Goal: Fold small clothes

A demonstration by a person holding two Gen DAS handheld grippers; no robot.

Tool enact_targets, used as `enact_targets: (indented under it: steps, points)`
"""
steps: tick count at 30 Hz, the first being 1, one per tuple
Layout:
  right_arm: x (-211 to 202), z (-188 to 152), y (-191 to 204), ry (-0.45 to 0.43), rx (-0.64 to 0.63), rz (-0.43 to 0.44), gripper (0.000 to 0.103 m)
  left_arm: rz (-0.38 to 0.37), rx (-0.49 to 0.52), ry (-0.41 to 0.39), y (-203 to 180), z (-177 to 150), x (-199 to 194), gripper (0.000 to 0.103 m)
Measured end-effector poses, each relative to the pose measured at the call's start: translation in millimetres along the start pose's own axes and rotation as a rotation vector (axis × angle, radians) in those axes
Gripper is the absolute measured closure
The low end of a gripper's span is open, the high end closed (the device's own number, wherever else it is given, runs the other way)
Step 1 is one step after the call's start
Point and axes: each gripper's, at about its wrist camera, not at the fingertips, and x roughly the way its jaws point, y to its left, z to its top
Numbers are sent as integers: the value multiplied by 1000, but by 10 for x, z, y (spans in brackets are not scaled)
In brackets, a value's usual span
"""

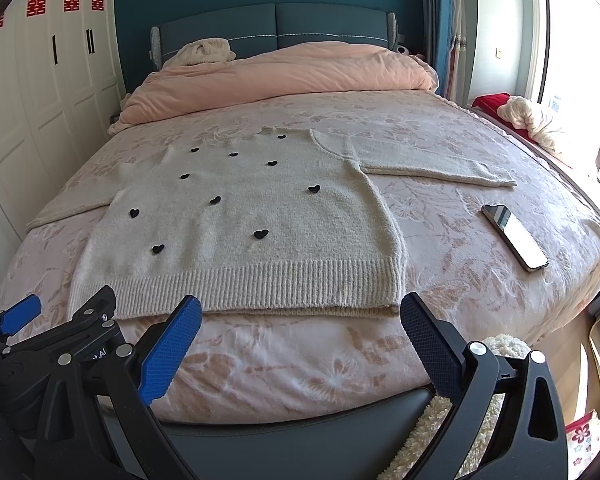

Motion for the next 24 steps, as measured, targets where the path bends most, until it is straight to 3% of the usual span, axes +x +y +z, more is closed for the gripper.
enact_targets:
  steps: [24]
  points:
    - [-10, -6, -8, -5, 7, -3, 5, 2, -1, 2, 9, 9, 1, 12]
